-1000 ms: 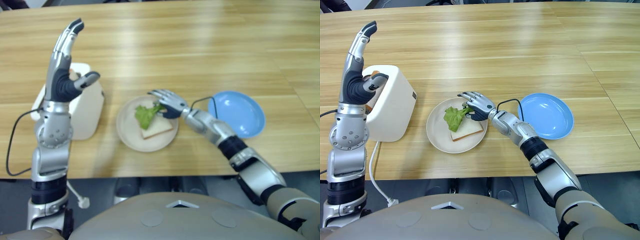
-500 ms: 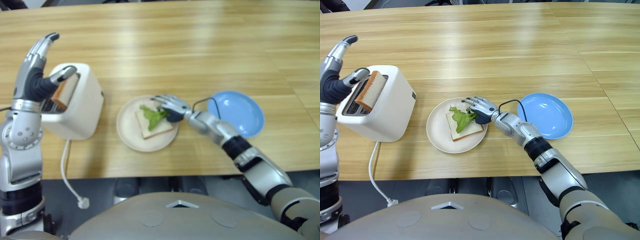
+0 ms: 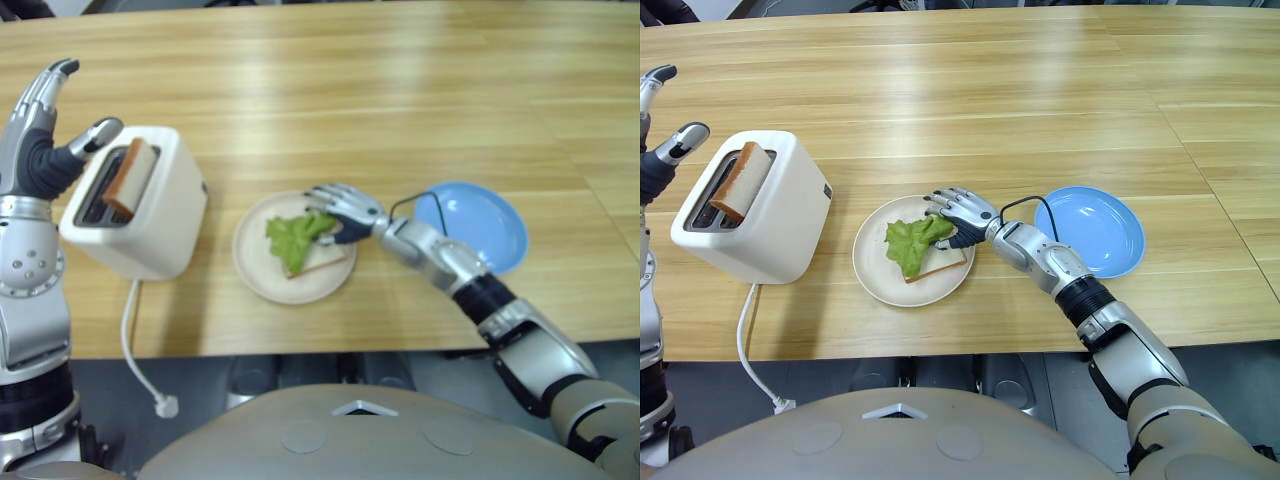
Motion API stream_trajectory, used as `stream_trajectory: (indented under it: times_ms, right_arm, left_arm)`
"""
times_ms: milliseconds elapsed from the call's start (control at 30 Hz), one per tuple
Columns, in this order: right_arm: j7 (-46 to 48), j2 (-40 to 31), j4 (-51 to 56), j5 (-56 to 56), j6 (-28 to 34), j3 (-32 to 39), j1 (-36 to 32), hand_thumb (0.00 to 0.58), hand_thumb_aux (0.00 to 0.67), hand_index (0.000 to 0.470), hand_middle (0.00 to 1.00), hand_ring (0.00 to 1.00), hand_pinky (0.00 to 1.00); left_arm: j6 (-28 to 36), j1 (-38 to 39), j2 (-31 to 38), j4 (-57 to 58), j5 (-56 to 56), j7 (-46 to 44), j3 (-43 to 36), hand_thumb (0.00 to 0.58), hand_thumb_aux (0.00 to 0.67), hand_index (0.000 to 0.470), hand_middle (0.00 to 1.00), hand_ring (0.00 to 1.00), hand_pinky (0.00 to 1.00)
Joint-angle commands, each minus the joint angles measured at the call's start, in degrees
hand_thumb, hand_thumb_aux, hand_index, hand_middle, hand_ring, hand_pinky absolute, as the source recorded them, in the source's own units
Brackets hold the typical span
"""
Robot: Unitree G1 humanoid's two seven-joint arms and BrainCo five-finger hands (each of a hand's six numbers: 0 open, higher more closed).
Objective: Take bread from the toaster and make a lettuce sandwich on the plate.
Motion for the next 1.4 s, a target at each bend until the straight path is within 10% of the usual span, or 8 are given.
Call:
stream_trajectory:
  times_ms: [33, 667, 1400]
  right_arm:
    - [0.9, -0.5, -1.2, 0.4, 0.7, -0.8, 0.4, 0.000, 0.000, 0.000, 0.00, 0.00, 0.00]
    - [2.7, -5.1, -8.1, 4.4, 2.7, -6.6, 5.6, 0.000, 0.000, 0.000, 0.00, 0.00, 0.00]
    - [4.9, 3.8, -15.8, 10.7, -12.0, -4.5, 4.6, 0.000, 0.000, 0.000, 0.00, 0.00, 0.00]
  left_arm:
    - [1.0, 0.4, 0.9, 1.3, 1.4, -0.7, -0.9, 0.000, 0.000, 0.000, 0.00, 0.00, 0.00]
    - [3.8, 9.0, 5.2, 3.5, 6.1, -6.7, -1.4, 0.000, 0.000, 0.000, 0.00, 0.00, 0.00]
    - [4.5, 6.3, 5.5, 8.2, 7.9, -2.2, -1.1, 0.000, 0.000, 0.000, 0.00, 0.00, 0.00]
